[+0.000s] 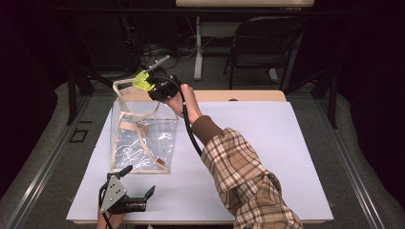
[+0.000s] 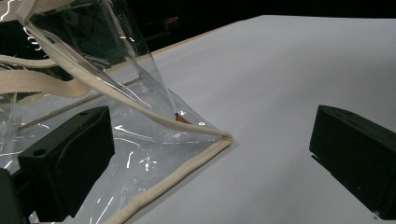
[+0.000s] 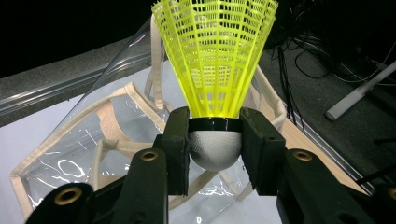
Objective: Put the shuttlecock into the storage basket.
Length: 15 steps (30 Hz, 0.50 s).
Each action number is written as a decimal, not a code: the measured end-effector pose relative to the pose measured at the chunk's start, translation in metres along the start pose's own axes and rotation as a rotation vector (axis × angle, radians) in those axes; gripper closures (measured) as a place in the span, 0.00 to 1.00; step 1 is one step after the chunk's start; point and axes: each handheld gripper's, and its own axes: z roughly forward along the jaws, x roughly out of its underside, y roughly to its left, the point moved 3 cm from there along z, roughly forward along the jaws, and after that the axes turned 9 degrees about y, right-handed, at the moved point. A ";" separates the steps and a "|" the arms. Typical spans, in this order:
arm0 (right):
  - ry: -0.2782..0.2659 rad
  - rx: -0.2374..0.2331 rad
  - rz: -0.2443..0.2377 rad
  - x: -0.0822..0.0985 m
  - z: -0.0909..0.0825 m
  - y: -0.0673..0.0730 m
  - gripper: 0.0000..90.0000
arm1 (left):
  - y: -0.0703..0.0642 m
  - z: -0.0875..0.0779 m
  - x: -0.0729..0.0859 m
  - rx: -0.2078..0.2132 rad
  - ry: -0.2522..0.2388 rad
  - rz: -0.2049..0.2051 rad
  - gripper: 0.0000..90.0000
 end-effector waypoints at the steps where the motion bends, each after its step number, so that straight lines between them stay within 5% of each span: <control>1: 0.000 0.002 -0.002 -0.001 0.001 0.000 0.72 | 0.000 0.000 0.000 0.000 0.000 0.000 0.00; 15: 0.020 0.006 -0.001 -0.002 0.009 0.001 0.72 | 0.000 0.000 0.000 0.000 0.000 -0.002 0.00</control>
